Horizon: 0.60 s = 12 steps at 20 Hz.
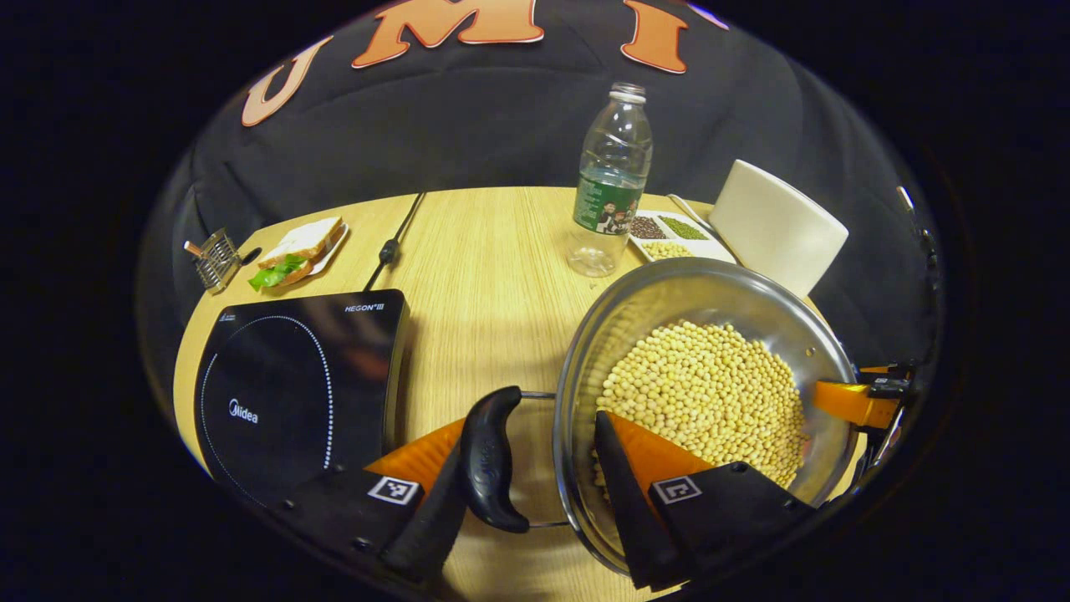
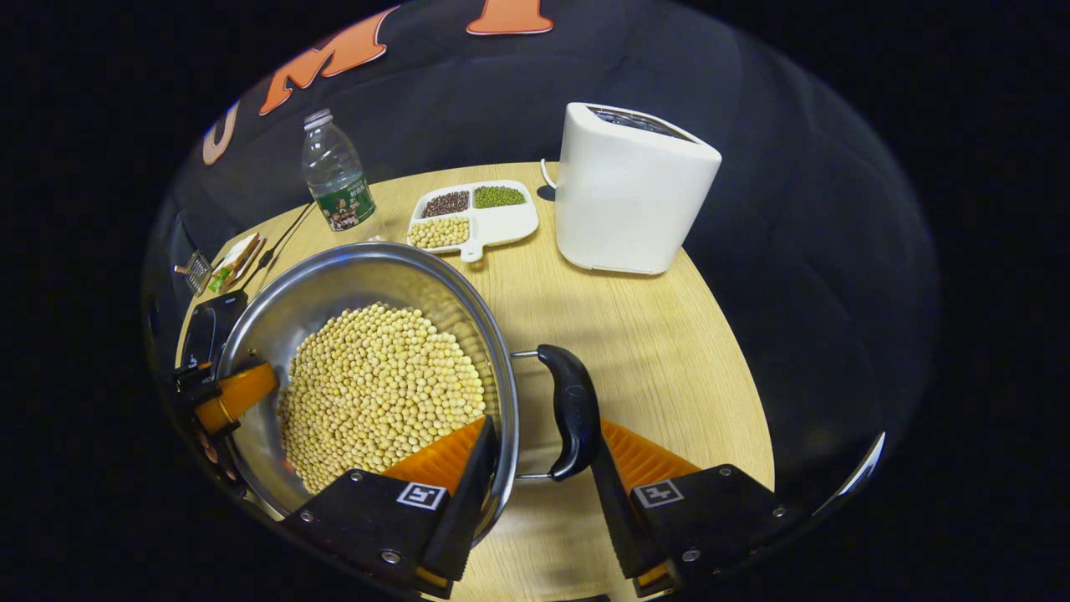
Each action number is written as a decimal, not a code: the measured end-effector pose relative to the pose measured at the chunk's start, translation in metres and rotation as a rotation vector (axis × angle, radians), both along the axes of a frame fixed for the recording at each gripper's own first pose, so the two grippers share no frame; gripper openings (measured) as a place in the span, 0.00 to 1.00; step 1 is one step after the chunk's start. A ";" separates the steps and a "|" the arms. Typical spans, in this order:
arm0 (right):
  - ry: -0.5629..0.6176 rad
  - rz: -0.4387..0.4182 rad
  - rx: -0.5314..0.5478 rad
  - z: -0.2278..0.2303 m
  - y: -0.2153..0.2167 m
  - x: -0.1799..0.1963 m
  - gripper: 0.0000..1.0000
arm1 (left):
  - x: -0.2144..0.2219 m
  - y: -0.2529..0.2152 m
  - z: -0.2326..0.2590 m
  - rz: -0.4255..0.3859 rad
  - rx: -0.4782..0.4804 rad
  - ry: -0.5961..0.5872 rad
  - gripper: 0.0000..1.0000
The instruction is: First push the handle of the pot to place it horizontally, then grasp the pot with both hands and set it on the induction cooktop.
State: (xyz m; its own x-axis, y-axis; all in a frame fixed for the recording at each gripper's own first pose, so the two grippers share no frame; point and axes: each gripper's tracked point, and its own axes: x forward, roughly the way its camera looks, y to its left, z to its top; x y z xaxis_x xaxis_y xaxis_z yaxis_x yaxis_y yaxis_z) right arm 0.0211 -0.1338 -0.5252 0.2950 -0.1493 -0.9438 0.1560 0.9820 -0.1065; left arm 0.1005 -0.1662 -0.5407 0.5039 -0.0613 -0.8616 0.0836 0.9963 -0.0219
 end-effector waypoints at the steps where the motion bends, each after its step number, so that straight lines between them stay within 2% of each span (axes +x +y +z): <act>1: -0.004 -0.007 0.003 0.000 0.000 0.001 0.66 | 0.002 0.002 -0.002 0.018 -0.003 -0.004 0.84; 3: -0.014 -0.020 0.008 0.000 0.002 0.001 0.65 | 0.002 0.001 -0.004 0.020 -0.009 -0.013 0.80; 9: -0.037 -0.053 -0.006 0.003 0.002 0.002 0.57 | 0.008 0.002 0.000 -0.013 0.031 -0.079 0.78; 10: -0.037 -0.055 -0.011 0.004 0.003 0.001 0.57 | 0.006 0.001 0.000 -0.017 0.035 -0.079 0.74; 12: -0.042 -0.056 -0.018 0.006 0.005 0.003 0.57 | 0.004 0.003 0.003 0.021 0.020 -0.084 0.76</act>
